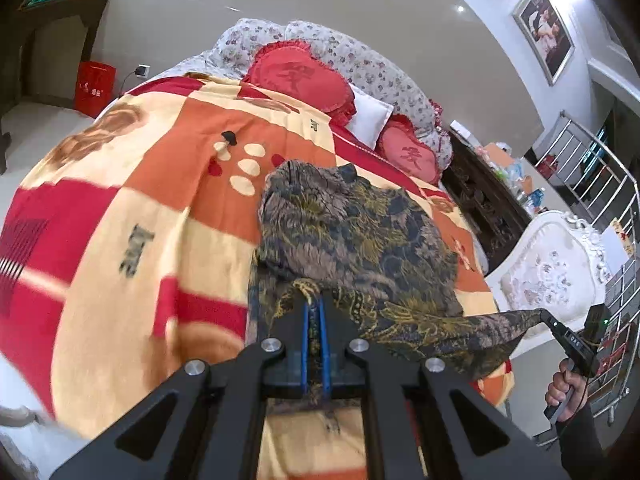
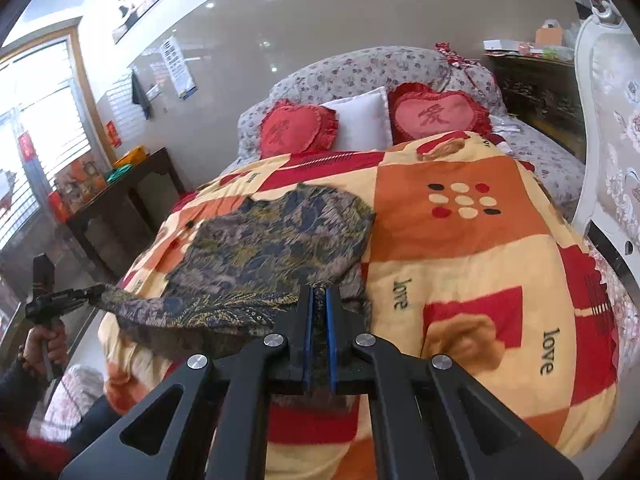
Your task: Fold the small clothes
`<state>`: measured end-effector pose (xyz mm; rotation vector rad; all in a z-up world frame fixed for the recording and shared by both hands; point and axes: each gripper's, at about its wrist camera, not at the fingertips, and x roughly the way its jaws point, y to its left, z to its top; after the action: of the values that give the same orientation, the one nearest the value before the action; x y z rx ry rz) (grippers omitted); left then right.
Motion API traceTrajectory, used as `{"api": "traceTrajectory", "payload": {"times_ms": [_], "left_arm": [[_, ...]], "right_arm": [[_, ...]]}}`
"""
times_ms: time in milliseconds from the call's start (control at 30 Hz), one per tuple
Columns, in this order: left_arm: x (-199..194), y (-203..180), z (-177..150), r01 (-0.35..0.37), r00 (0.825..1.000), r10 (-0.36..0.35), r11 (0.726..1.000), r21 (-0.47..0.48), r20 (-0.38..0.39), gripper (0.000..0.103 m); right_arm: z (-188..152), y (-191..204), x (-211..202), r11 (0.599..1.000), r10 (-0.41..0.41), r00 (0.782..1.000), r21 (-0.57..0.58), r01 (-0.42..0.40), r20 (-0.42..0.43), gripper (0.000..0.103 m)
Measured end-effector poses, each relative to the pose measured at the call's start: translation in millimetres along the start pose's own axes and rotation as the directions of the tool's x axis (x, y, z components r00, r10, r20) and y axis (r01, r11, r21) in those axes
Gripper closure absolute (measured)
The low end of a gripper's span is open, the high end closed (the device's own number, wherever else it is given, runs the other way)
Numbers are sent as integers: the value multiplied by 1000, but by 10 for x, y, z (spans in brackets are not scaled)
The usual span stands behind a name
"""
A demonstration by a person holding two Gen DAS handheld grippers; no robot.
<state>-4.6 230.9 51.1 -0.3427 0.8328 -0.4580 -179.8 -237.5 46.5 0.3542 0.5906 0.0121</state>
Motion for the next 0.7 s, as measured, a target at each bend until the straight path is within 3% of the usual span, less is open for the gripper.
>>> {"api": "traceTrajectory", "payload": {"times_ms": [167, 400, 700], "left_arm": [[528, -125, 481, -44, 999, 45, 997, 58, -16, 99], [1141, -179, 967, -66, 998, 68, 996, 67, -20, 99], [1588, 99, 1338, -114, 993, 114, 993, 6, -29, 99]], "right_arm": [[205, -155, 445, 997, -73, 997, 38, 74, -10, 83], [623, -432, 1086, 981, -170, 985, 90, 172, -33, 83], [1000, -463, 1709, 978, -188, 980, 79, 192, -64, 83]]}}
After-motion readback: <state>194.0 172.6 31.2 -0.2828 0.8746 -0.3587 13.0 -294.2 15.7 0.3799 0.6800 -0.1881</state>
